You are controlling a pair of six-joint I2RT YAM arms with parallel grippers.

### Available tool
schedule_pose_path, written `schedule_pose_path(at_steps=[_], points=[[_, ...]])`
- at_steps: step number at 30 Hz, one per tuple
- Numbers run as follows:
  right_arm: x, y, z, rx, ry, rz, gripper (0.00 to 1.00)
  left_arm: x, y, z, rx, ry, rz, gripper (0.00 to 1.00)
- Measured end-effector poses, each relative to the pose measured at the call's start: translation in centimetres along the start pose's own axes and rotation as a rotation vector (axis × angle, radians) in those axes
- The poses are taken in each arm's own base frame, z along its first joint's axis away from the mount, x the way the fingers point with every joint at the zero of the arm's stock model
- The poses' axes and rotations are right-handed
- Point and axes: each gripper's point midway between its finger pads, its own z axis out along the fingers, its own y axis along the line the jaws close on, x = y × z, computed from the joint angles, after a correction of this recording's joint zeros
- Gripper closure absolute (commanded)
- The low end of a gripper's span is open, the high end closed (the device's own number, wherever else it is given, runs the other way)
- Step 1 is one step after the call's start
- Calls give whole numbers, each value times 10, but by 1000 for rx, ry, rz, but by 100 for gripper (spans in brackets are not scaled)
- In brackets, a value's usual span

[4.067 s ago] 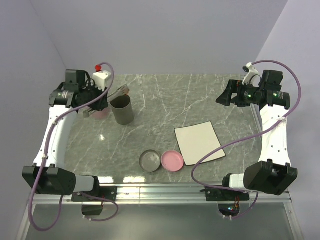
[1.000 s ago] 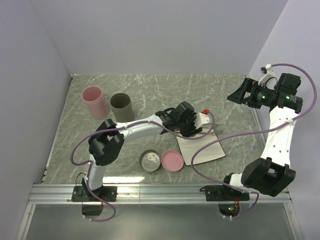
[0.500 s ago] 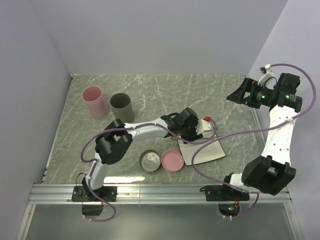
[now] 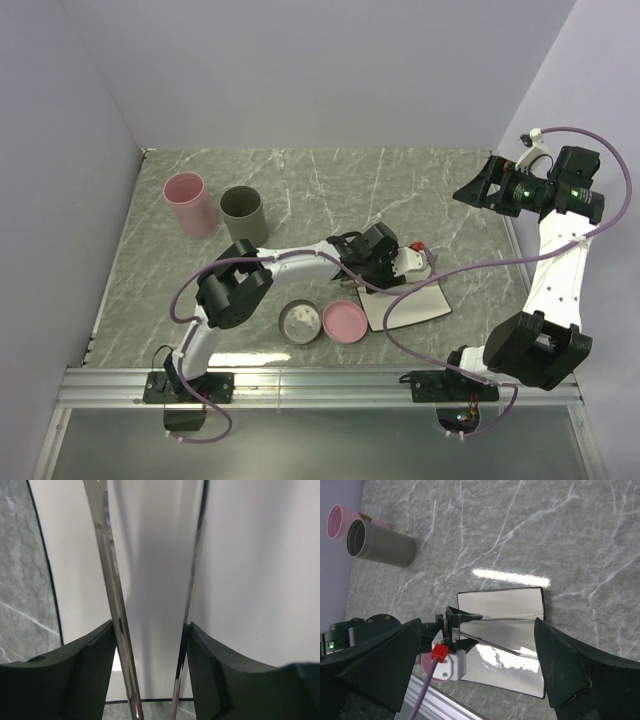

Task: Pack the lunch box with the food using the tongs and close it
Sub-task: Place the clamp on the plate.

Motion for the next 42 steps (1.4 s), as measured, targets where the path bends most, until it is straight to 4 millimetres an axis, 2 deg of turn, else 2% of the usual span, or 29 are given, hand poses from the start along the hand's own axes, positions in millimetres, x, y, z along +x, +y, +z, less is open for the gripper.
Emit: schedule_pose_path(at_steps=[9,10,21,22,35,42], points=[[0,0,0,0,1,-2,0,7,-6,8,5,25,5,34],[0,0,0,0,1,-2,0,7,-6,8,3,27,6,26],[0,0,0,0,1,-2,0,8,-9,5,-5,51,-1,22],[0,0,0,0,1,-2,0,9,-10,5,-4,54,-4,7],[0,0,0,0,1,-2,0,-3,-17,4,-12,46,12,3],[0,0,0,0,1,-2,0,-24,-10,-4,-34,10,12,0]])
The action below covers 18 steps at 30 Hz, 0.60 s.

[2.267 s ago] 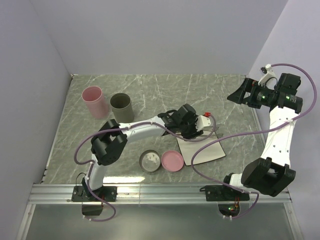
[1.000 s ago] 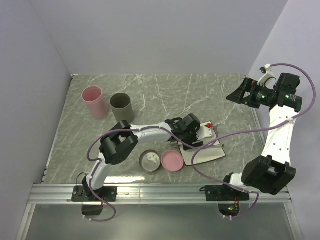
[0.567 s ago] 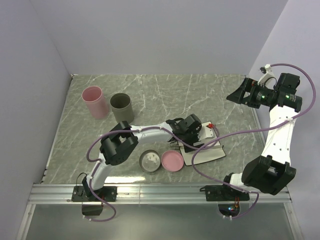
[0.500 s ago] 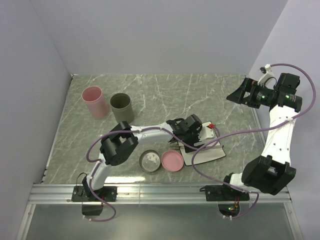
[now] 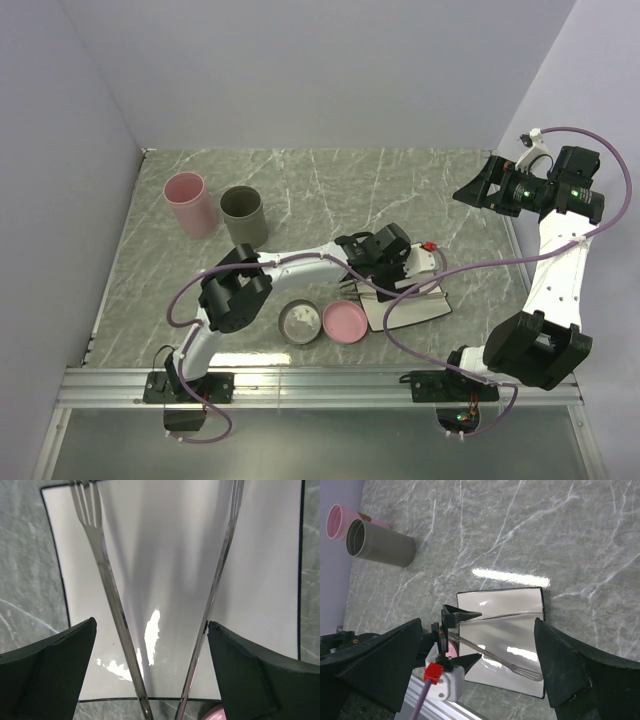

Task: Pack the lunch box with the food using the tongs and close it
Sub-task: Place the clamp on the plate, then pick up the box lid from the center of the board.

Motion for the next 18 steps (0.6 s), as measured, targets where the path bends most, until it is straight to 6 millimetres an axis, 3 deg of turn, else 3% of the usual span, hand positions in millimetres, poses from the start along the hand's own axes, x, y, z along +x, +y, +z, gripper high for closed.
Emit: schedule_pose_path(at_steps=[9,12,18], points=[[-1,0,0,0,-2,-2,0,-30,7,-34,-20,-59,-24,1],[-1,1,-1,0,-3,-3,0,-43,12,-60,-32,-95,-33,1],[-4,2,-2,0,-8,-10,0,-66,36,-138,-80,-193,-67,1]])
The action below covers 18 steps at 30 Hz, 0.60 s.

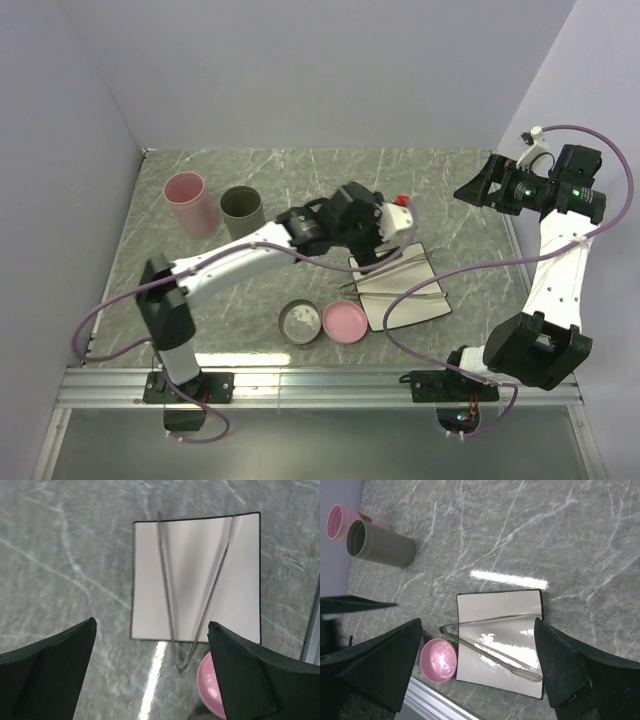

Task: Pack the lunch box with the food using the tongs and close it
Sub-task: Pick up the box lid from the center of the board.

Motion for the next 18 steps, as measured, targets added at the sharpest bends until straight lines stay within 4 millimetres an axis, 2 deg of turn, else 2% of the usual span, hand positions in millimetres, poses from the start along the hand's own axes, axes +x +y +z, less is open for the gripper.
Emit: schedule_pose_path(at_steps=[4,8,10,13,18], points=[[1,1,0,-2,4,-10,0,-2,22,-47,-39,-35,-31,1],[7,10,9,-9,38,-62,0,16,38,-90,-54,-34,-82,1],[16,25,22,-23,83,-131,0,30,43,-112,-62,-29,-112,1],[37,59,43,-69,164,-279,0,51,48,-145,-78,-19,-157,1],[78,104,60,-159,274,-501,0,74,58,-203,-146,-33,-225,1]])
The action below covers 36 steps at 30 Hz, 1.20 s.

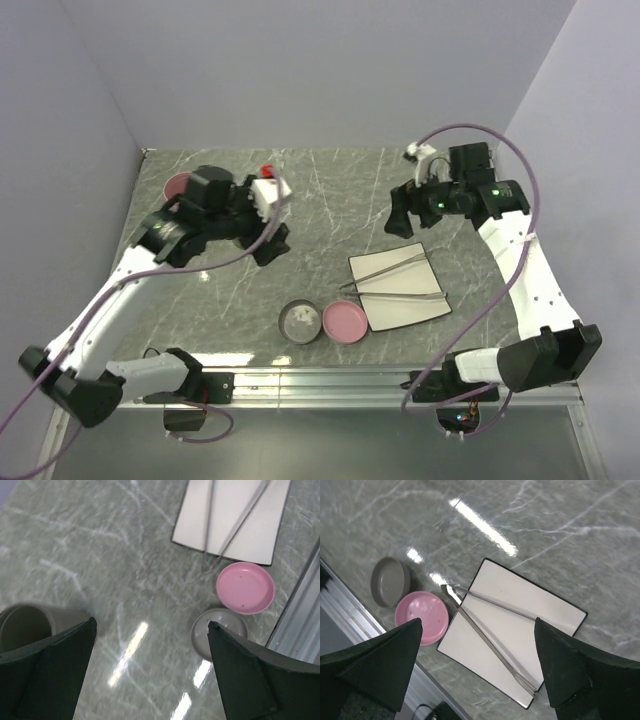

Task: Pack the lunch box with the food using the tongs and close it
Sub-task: Pick up the box lid from the center of the board.

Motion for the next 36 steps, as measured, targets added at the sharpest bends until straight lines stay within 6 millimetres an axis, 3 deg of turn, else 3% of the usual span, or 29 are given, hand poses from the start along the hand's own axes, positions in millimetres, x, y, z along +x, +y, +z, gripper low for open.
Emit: schedule_pose_path(at_steps=[5,7,14,19,21,25,30,36], points=[[17,47,22,-91,75,-206,0,10,28,-50,-112,-34,-71,0],[29,76,32,-156,108,-303,0,17,41,-63,-154,-38,-116,1],[63,163,59,-338,180,-639,0,33,64,-82,-236,-33,-281,0],[114,209,88,-415,290,-901,6,33,82,-99,-279,-65,-406,1],[140,223,100,-443,334,-1008,14,31,86,-104,-273,-90,-451,1],[176,234,120,-457,398,-1161,22,31,93,-111,-247,-137,-554,1],[187,240,147,-431,396,-1263,34,34,98,-107,-208,-146,-629,1],[198,241,171,-431,412,-1325,39,30,97,-107,-184,-162,-649,1]])
